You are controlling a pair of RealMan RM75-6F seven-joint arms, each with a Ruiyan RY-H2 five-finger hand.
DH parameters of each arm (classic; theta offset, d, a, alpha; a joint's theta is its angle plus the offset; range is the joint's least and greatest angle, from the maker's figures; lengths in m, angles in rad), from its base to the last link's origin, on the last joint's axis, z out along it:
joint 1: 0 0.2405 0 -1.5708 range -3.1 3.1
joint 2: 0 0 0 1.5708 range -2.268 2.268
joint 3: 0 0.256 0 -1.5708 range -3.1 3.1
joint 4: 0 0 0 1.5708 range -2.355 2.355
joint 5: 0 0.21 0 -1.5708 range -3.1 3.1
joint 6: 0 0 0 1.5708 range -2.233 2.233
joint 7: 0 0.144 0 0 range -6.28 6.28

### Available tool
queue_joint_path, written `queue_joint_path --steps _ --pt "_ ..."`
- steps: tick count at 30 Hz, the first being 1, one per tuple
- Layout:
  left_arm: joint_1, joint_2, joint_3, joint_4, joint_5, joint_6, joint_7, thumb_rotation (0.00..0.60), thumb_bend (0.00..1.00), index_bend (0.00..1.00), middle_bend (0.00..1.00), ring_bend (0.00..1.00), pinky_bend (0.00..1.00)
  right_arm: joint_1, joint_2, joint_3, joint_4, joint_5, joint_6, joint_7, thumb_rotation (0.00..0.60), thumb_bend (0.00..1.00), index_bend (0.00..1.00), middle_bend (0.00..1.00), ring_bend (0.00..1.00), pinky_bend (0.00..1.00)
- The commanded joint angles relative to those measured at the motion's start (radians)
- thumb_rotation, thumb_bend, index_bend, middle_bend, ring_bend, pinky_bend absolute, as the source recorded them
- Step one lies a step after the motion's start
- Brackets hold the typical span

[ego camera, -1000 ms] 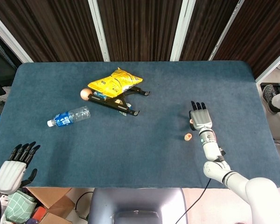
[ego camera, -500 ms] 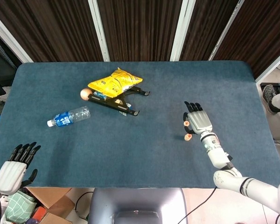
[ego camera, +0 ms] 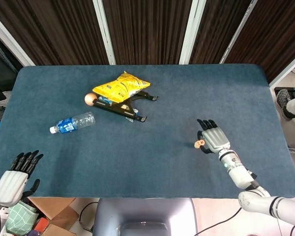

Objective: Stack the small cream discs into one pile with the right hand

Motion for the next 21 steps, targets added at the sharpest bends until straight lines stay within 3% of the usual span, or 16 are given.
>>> queue_joint_path --steps 1,13,21 --pt "0.0 0.001 0.0 0.0 -0.001 -0.001 -0.002 0.6 0.47 0.0 0.0 0.0 0.04 0.005 -0.014 -0.004 0.019 0.011 0.0 0.002 0.6 0.49 0.66 0.08 0.0 0.0" --pt "-0.001 0.002 -0.001 -0.001 -0.005 -0.005 -0.001 0.6 0.47 0.0 0.0 0.0 0.04 0.018 -0.029 -0.004 0.025 0.019 -0.002 0.005 0.6 0.49 0.65 0.08 0.0 0.0" --pt "0.0 0.003 -0.001 0.0 -0.005 -0.004 -0.004 0.6 0.47 0.0 0.0 0.0 0.04 0.024 -0.03 -0.011 0.011 0.044 0.006 -0.032 0.6 0.5 0.51 0.08 0.0 0.0"
